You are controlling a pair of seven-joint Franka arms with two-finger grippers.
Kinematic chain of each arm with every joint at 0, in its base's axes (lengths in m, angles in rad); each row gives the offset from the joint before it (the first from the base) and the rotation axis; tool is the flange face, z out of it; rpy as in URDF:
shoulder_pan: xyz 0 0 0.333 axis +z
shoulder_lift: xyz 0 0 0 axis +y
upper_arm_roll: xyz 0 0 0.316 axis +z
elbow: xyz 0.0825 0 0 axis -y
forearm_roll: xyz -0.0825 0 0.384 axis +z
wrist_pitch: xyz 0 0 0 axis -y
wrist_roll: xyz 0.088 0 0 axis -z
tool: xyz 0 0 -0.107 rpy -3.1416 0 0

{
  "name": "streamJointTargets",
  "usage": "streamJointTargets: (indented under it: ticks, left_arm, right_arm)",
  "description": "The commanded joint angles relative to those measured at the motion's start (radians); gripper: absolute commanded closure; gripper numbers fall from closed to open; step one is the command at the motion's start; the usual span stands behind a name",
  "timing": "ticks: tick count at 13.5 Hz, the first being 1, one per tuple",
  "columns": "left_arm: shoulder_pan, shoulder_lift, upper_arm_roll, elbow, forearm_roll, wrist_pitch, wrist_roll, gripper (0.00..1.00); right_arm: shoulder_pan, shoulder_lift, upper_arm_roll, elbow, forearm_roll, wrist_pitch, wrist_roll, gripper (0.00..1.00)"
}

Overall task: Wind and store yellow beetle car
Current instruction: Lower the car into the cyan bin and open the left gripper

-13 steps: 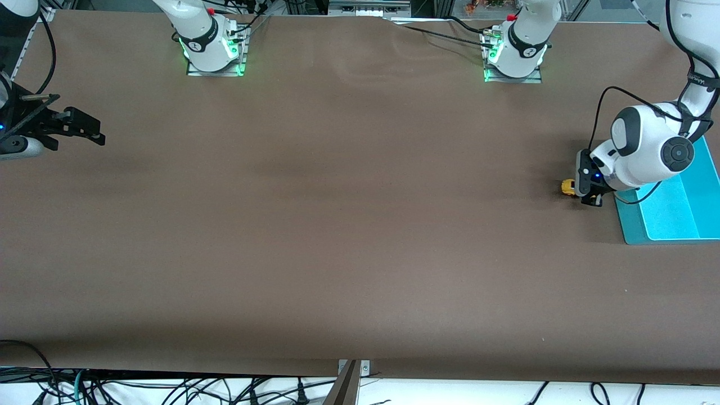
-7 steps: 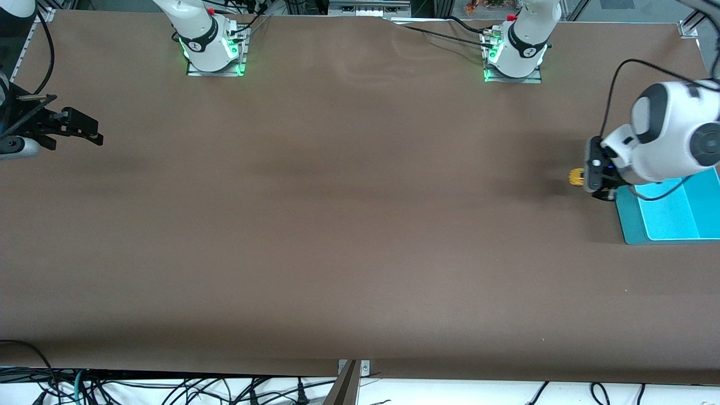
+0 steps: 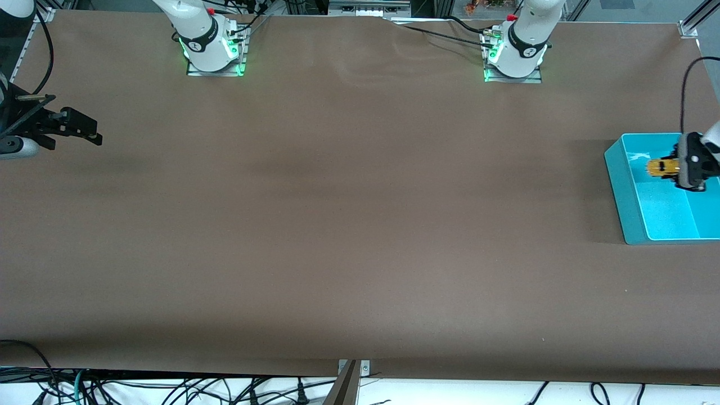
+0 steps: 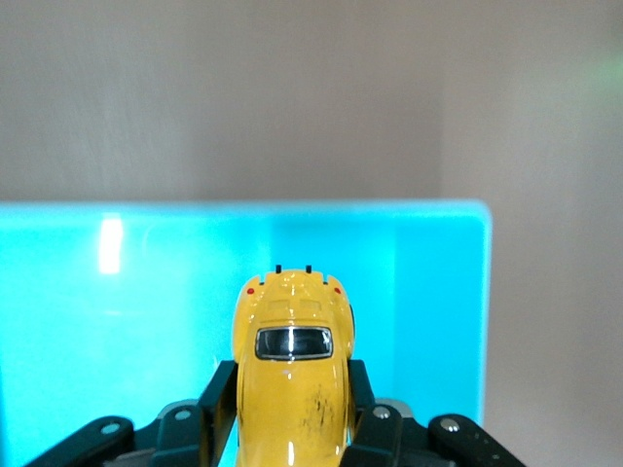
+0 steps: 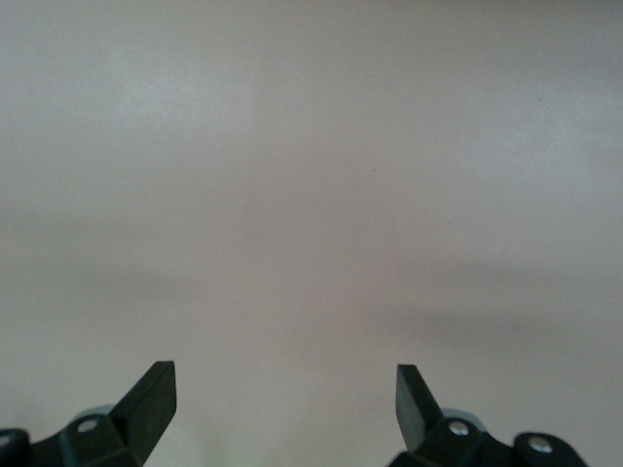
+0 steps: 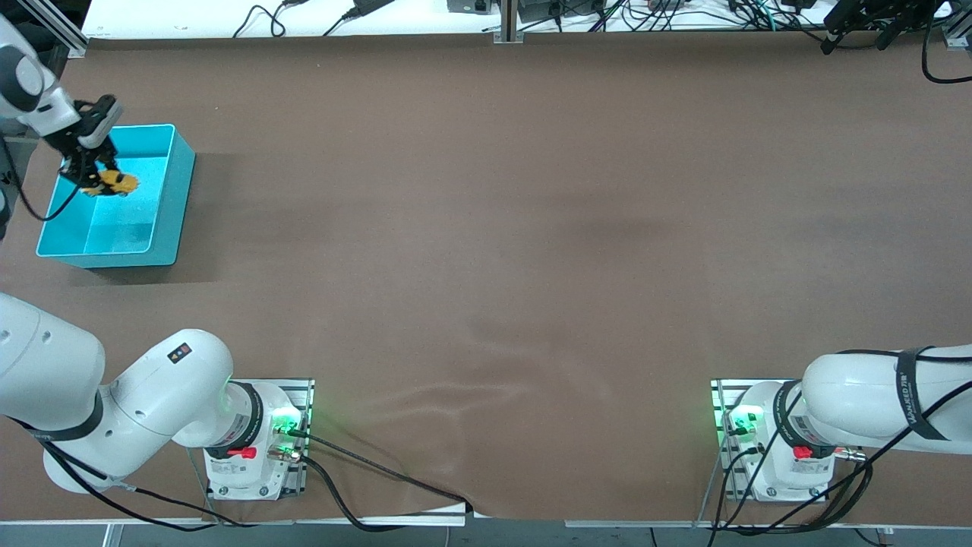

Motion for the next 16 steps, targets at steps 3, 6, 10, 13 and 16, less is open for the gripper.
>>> streamJointTargets:
  ticks: [3,6,10,13,16]
  left_arm:
    - [0.029,0.183,-0.02,0.116,0.047,0.098,0.017,0.03]
    - [0.011,0.118,-0.042,0.125,0.03,0.031,0.007,0.0]
    - [0.006,0.024,-0.183,0.217,0.003,-0.186,-0.163,0.0]
    - [-0.006,0.024,-0.34,0.333,-0.002,-0.401,-0.402,0.0]
    - [-0.009,0.024,-0.49,0.348,-0.01,-0.452,-0.689,0.0]
  right_arm:
    - [-0.001,0.008,0.0,0.025,0.004,-0.023,0.009,0.0]
    - [-0.001,0.008,0.0,0.025,0.004,-0.023,0.009,0.0]
    - [-0.001,0.008,0.0,0.023,0.004,-0.023,0.009,0.0]
    - [0.001,0.008,0.0,0.023,0.004,-0.023,0.009,0.0]
    - [-0.001,0.008,0.0,0.023,0.004,-0.023,0.009,0.0]
